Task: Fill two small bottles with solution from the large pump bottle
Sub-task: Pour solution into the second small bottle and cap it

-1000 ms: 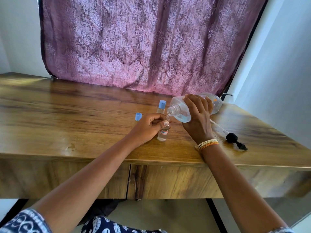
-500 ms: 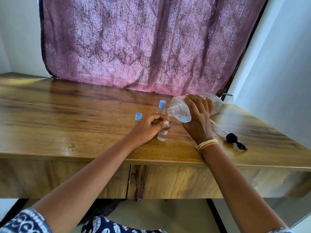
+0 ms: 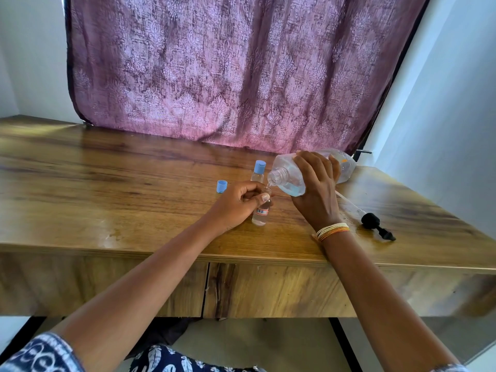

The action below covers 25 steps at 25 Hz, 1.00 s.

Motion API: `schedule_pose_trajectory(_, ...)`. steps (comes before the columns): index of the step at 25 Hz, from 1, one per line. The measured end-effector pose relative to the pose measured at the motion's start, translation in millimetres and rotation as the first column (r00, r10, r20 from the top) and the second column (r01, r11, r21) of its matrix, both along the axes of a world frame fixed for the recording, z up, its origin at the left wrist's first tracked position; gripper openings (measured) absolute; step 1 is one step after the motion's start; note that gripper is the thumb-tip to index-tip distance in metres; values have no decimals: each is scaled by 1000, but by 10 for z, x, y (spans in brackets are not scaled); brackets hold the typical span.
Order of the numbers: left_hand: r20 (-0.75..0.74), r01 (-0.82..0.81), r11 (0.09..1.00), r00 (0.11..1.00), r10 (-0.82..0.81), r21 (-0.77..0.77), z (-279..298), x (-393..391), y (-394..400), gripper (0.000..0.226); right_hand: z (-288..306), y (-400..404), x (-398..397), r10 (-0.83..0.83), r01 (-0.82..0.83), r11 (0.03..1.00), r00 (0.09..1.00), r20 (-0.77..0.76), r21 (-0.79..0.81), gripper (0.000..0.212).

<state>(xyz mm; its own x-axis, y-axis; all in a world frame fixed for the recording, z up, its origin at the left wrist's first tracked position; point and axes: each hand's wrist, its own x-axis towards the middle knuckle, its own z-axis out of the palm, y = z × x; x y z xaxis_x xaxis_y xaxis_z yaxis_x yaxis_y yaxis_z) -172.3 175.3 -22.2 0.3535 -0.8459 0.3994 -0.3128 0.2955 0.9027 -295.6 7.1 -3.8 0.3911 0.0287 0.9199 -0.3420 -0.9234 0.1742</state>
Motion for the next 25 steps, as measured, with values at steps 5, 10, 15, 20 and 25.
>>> schedule_pose_trajectory(5, 2, 13, 1000, 1000, -13, -7, 7, -20, 19, 18, -18, -18, 13, -3, 3, 1000, 1000, -1, -6, 66)
schedule_pose_trajectory(10, 16, -4, 1000, 1000, 4, -8, 4, -15, 14, 16, -23, -6, 17, 0, 0, 1000, 1000, 3, 4, 63)
schedule_pose_trajectory(15, 35, -39, 999, 999, 40, -11, -23, 2, -3, 16, -11, 81, 24, 42, -45, 994, 999, 32, 104, 59)
schedule_pose_trajectory(20, -22, 1, 1000, 1000, -1, -1, -34, 2, -12, 17, 93, 195, 46, 124, -174, 916, 980, 158, 362, 63)
schedule_pose_trajectory(25, -76, 41, 999, 996, -40, 9, -31, -9, -4, 14, 464, 54, 94, 101, -347, 629, 924, 370, 695, 69)
